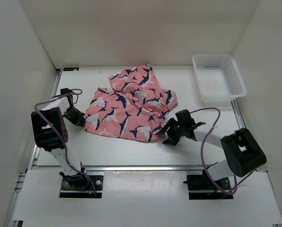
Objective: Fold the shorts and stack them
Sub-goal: Fold the shorts
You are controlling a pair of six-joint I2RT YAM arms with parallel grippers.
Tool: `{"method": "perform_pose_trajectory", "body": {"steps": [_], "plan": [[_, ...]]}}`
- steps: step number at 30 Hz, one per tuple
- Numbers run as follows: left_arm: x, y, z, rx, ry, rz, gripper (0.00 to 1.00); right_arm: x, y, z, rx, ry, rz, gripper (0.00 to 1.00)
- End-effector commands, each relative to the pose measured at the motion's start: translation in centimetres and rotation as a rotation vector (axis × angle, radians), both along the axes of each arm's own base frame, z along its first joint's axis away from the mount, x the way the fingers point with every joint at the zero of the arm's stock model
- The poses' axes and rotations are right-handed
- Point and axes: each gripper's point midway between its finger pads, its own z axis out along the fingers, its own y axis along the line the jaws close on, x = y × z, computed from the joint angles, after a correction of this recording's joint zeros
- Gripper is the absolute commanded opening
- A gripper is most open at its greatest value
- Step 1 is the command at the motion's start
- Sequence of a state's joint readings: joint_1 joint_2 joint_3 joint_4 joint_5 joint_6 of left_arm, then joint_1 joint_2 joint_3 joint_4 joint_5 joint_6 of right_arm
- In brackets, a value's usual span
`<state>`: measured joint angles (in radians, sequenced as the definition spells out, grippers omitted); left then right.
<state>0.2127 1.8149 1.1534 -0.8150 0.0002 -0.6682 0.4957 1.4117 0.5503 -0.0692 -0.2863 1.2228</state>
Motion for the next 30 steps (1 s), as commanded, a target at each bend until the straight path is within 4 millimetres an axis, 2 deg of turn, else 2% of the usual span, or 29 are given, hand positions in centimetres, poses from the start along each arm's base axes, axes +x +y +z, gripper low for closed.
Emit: {"method": "perform_pose_trajectory", "body": {"steps": [1,4,6,7,9,10,11,12,14,15,17,18,19,20,21,22,23,24,25,26,27,28,29,30], "plan": [[0.8,-0.4,1.9,-0.011,-0.084,-0.023,0.10,2.3,1.9,0.7,0.012,-0.046,-0.006,0.68],[0.6,-0.6,2.0,-0.020,-0.086,-0.024,0.10,3.5,2.5,-0.1,-0.035,-0.062,-0.025,0.62],[0.4,-0.6,2.4,-0.015,-0.099,-0.034,0.10,4.4,2.7,-0.2,-0.067,-0.070,-0.037,0.45],[0.5,-0.8,2.7,-0.023,-0.110,-0.045,0.10,4.7,2.5,-0.2,-0.085,-0.079,-0.038,0.23],[0.7,-1.0,3.9,-0.030,-0.150,-0.059,0.10,5.0,1.8,0.2,-0.137,-0.086,-0.048,0.04],[0.5,-1.3,4.4,-0.041,-0.156,-0.061,0.10,5.5,1.8,1.2,-0.148,-0.120,-0.036,0.00],[0.9,-1.3,5.4,-0.042,-0.181,-0.073,0.10,5.9,1.6,2.6,-0.154,-0.160,-0.035,0.00],[1.7,-1.4,7.4,-0.039,-0.241,-0.088,0.10,5.5,0.8,3.1,-0.194,-0.155,-0.028,0.00],[2.1,-1.9,10.2,-0.061,-0.297,-0.100,0.10,6.9,0.1,6.7,-0.244,-0.277,-0.009,0.00],[3.1,-2.1,13.4,-0.057,-0.385,-0.112,0.10,6.4,-0.8,7.4,-0.288,-0.275,0.012,0.00],[3.4,-2.9,17.0,-0.086,-0.471,-0.136,0.10,7.4,-1.2,12.1,-0.318,-0.405,0.055,0.00],[3.6,-3.1,18.9,-0.086,-0.518,-0.146,0.10,7.7,-1.8,13.6,-0.347,-0.448,0.061,0.00],[4.0,-3.2,23.0,-0.066,-0.620,-0.160,0.10,7.2,-2.9,14.6,-0.386,-0.448,0.076,0.00],[4.0,-3.4,25.1,-0.063,-0.666,-0.170,0.10,7.7,-3.1,18.4,-0.392,-0.555,0.110,0.00],[3.5,-3.5,26.8,-0.055,-0.691,-0.173,0.10,7.5,-3.4,20.2,-0.398,-0.595,0.130,0.00],[3.6,-3.4,30.9,-0.028,-0.785,-0.184,0.10,6.9,-4.1,21.4,-0.426,-0.610,0.157,0.00],[2.9,-3.6,33.4,-0.009,-0.845,-0.190,0.10,6.7,-4.0,25.3,-0.414,-0.723,0.208,0.00],[2.6,-3.7,35.5,0.002,-0.901,-0.189,0.10,6.2,-4.1,27.1,-0.409,-0.767,0.240,0.00],[1.6,-3.6,39.6,0.035,-1.011,-0.185,0.10,5.1,-4.6,28.2,-0.416,-0.776,0.279,0.00],[1.0,-3.8,41.5,0.050,-1.062,-0.191,0.10,4.6,-4.6,29.7,-0.410,-0.810,0.311,0.00],[0.5,-3.9,43.5,0.060,-1.120,-0.188,0.10,3.9,-4.8,33.4,-0.396,-0.911,0.340,0.00],[-0.3,-4.1,45.5,0.076,-1.171,-0.193,0.10,2.7,-4.6,34.9,-0.357,-0.947,0.381,0.00],[-1.7,-4.3,49.4,0.108,-1.278,-0.191,0.10,1.7,-4.7,35.7,-0.344,-0.958,0.415,0.00],[-2.4,-4.5,51.2,0.112,-1.325,-0.186,0.10,0.6,-4.9,38.5,-0.320,-1.042,0.432,0.00]]}}
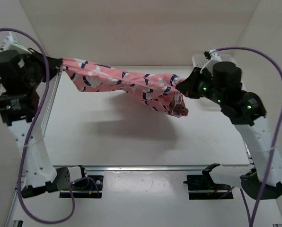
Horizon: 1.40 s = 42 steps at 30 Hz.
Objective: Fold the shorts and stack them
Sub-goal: Fold the shorts
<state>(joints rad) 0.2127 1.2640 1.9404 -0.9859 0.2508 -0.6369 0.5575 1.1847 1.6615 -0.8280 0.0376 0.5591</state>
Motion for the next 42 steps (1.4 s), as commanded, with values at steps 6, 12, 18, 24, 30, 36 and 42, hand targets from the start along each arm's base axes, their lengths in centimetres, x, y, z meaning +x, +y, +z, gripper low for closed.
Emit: {"method": "perform_pose_trajectory", "body": {"steps": [6,12,18,24,30,36,42], "plan": [[-12.2,-1.6,17.6,0.082,-0.528,0.065,0.10,-11.1,-2.2,9.1,0.004,-0.287,0.354,0.00],[-17.2,-2.2,21.4,0.100,-0.686,0.094,0.10,-15.1,-3.8,12.7,0.088,-0.408,0.377,0.00],[-13.1,-1.9,20.2,0.090,-0.620,0.059,0.10,-11.5,-5.3,8.6,0.042,-0.275,0.163,0.00],[0.6,0.5,11.8,0.065,-0.301,0.026,0.10,-3.4,-4.3,-2.4,-0.189,0.009,-0.003,0.00],[14.1,1.9,-2.1,0.066,0.059,-0.008,0.10,6.6,-2.6,-13.6,-0.239,0.261,-0.057,0.00],[21.3,4.0,-12.7,0.084,0.275,0.011,0.10,14.9,-1.6,-20.6,-0.219,0.429,-0.084,0.00],[24.0,4.3,-15.1,0.084,0.301,-0.002,0.10,20.7,-0.7,-21.4,-0.141,0.452,-0.088,0.00]]}}
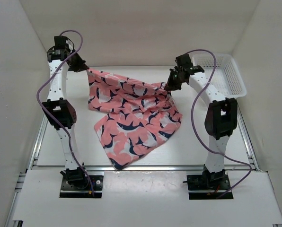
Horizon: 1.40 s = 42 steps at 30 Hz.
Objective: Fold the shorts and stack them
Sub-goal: Fold the shorts
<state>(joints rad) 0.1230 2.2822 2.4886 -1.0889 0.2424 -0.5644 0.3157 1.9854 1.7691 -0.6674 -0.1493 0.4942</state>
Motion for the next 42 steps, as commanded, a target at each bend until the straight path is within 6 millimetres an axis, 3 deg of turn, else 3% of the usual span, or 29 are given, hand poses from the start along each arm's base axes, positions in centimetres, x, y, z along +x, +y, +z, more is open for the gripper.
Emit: {"method": "perform_pose_trajectory", "body": {"steps": [1,5,8,10,11,12,14,15,16,17,18,19,20,22,25,30,37,40,42], "plan": [[0.4,3.7,9.8,0.119,-0.264,0.077,0.10,2.1,-1.6,3.3,0.015,-0.045,-0.031,0.00],[-1.2,2.6,10.4,0.109,-0.252,0.056,0.10,2.2,-1.9,4.2,0.024,-0.066,-0.023,0.00],[-4.6,0.6,11.6,0.104,-0.245,0.014,0.10,0.4,-2.5,4.7,0.030,-0.052,-0.013,0.00],[-8.1,-1.6,12.4,0.092,-0.236,-0.028,0.10,-0.5,-3.3,6.0,0.031,-0.083,-0.016,0.00],[-9.5,-2.6,12.3,0.082,-0.227,-0.051,0.10,-1.4,-3.4,5.2,0.033,-0.061,-0.010,0.00],[-12.0,-4.4,11.9,0.077,-0.214,-0.087,0.10,-2.2,-3.6,6.0,0.031,-0.080,-0.001,0.00],[-14.7,-6.9,11.2,0.064,-0.199,-0.150,0.10,-3.9,-4.5,4.5,0.015,-0.039,-0.003,0.00],[-16.3,-9.2,10.7,0.057,-0.187,-0.210,0.10,-4.9,-4.7,5.0,0.017,-0.046,-0.003,0.00],[-18.9,-10.2,9.2,0.048,-0.148,-0.223,0.10,-5.4,-4.9,4.7,0.011,-0.048,0.005,0.00],[-20.3,-10.9,8.1,0.049,-0.122,-0.231,0.10,-6.8,-5.4,3.0,-0.007,-0.003,0.000,0.00],[-22.2,-12.8,7.0,0.042,-0.095,-0.277,0.10,-7.7,-5.6,3.2,-0.006,-0.007,0.000,0.00],[-24.8,-13.3,4.5,0.029,-0.032,-0.274,0.10,-8.2,-6.1,2.8,-0.009,0.004,-0.009,0.00],[-26.1,-13.6,3.1,0.036,0.000,-0.271,0.10,-9.4,-6.5,1.3,-0.027,0.036,-0.015,0.00],[-29.6,-14.8,-0.8,0.020,0.092,-0.285,0.10,-10.8,-7.3,1.0,-0.049,0.036,-0.030,0.00],[-33.1,-15.4,-5.0,0.019,0.202,-0.296,0.10,-13.1,-8.5,-0.8,-0.085,0.067,-0.059,0.00],[-36.1,-15.7,-7.7,0.022,0.277,-0.278,0.10,-15.9,-11.1,-2.9,-0.121,0.098,-0.150,0.00],[-39.3,-15.2,-10.7,0.061,0.393,-0.275,0.10,-16.4,-13.5,-3.8,-0.135,0.106,-0.227,0.00],[-39.8,-14.7,-9.4,0.059,0.355,-0.236,0.10,-15.9,-14.1,-2.5,-0.117,0.057,-0.262,0.00],[-39.9,-14.6,-7.4,0.047,0.298,-0.241,0.10,-15.6,-14.1,-1.4,-0.109,0.021,-0.264,0.00]]}}
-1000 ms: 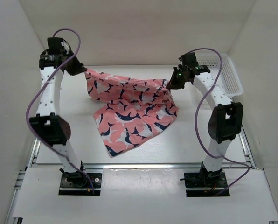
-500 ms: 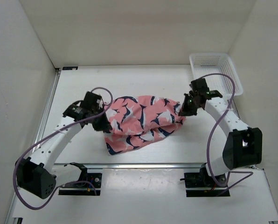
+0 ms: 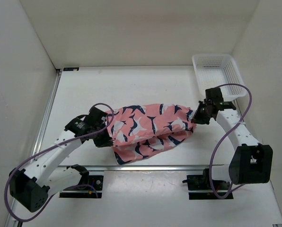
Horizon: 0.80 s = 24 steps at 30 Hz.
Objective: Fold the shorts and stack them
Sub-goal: Fold the shorts
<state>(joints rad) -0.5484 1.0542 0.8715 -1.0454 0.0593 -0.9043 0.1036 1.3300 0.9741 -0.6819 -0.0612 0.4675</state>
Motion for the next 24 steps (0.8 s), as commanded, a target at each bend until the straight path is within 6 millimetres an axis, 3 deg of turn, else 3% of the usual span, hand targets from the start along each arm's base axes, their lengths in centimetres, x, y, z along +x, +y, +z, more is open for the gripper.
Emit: {"method": "perform_pose_trajectory", "body": {"steps": [1,3,9,12,15,17,20,21,22,24], "plan": [[0.1,0.6,3.2,-0.014,-0.096,0.026,0.10,1.4,-0.2,2.9,0.009,-0.117,-0.015,0.00],[0.1,0.5,4.6,-0.030,-0.119,0.004,0.10,1.3,-0.2,3.4,0.009,-0.115,-0.015,0.00],[-3.2,-0.2,3.6,-0.031,-0.041,-0.096,0.10,0.7,-0.7,4.5,-0.006,-0.139,-0.037,0.00],[-5.3,-0.9,1.9,-0.056,0.026,-0.140,0.10,-0.5,-1.1,3.3,-0.016,-0.113,-0.067,0.00],[-7.0,-1.7,-0.1,-0.086,0.101,-0.166,0.10,-2.3,-1.7,0.8,-0.036,-0.045,-0.103,0.00],[-7.3,-2.3,-1.9,-0.101,0.148,-0.180,0.22,-2.9,-2.4,-1.0,-0.072,-0.005,-0.130,0.01],[-6.8,-2.7,-3.0,-0.064,0.184,-0.202,0.65,-3.1,-2.7,-2.6,-0.091,0.041,-0.159,0.26],[-6.1,-2.3,-3.0,-0.026,0.167,-0.188,0.77,-3.1,-2.9,-2.9,-0.101,0.051,-0.163,0.54],[-5.6,-2.0,-3.0,0.006,0.153,-0.187,0.98,-3.1,-2.9,-3.1,-0.102,0.060,-0.162,0.68],[-3.7,-1.5,-2.5,0.075,0.095,-0.157,1.00,-2.8,-3.1,-3.1,-0.096,0.053,-0.182,0.82]]}}
